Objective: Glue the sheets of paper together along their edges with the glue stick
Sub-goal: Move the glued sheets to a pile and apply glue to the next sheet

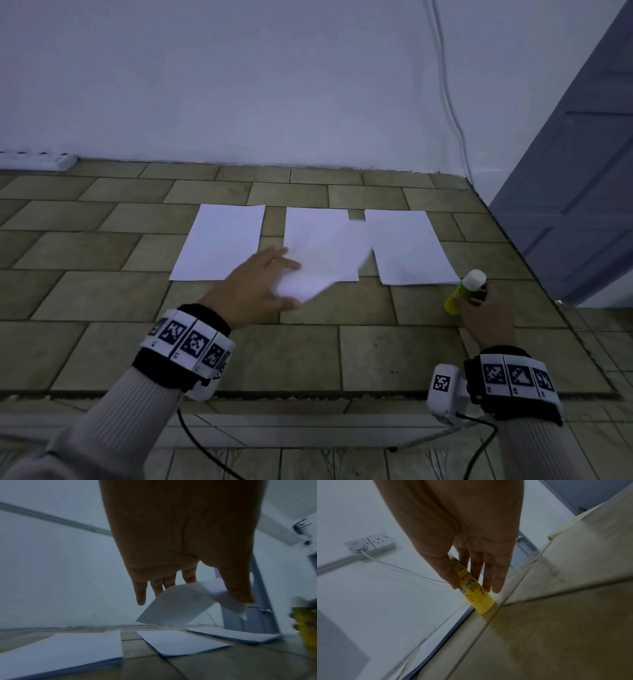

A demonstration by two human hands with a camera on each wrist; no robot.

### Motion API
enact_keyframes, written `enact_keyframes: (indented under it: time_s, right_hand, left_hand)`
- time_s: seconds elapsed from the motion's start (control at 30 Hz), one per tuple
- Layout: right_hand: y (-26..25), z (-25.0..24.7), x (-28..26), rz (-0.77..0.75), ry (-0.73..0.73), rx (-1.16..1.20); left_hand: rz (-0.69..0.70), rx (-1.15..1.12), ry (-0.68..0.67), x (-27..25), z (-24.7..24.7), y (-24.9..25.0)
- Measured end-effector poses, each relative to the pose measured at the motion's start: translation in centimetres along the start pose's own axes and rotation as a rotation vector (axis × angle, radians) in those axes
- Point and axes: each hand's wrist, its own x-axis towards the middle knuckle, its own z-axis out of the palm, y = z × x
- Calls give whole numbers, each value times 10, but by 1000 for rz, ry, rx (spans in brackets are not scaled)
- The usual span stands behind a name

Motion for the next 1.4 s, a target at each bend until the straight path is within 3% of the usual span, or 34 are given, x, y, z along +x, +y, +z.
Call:
enact_keyframes:
  time_s: [0.17, 0.3, 0.43, 0.53, 0.63, 0.77, 0.87, 1.1, 1.27, 1.4]
  right_hand:
    - [1, 0, 2, -26, -19, -7]
    - [5, 0, 3, -45, -48, -34]
    - [6, 2, 3, -72, -78, -70]
    - [5, 2, 2, -111, -88, -64]
    - [-4, 2, -6, -144, -163, 47]
    - [-28, 7, -26, -272, -271, 104]
    - [-44, 20, -40, -374, -339, 127]
    - [-66, 64, -55, -401, -427, 130]
    - [-85, 93, -68, -350, -530, 270]
    - [-98, 116, -80, -479, -570, 208]
  left_hand:
    - [165, 146, -262, -15, 28, 7]
    - [122, 261, -450, -27, 40, 7]
    - [96, 272, -506, -38, 44, 7]
    - [83, 203, -476, -43, 40, 8]
    - [40, 148, -362, -47, 35, 7]
    - [-187, 238, -141, -56, 49, 6]
    - [-277, 288, -107, -60, 67, 6]
    - [-206, 321, -30, -61, 86, -7]
    - [-177, 286, 45, -65, 96, -12]
    - [-179, 288, 71, -65, 98, -12]
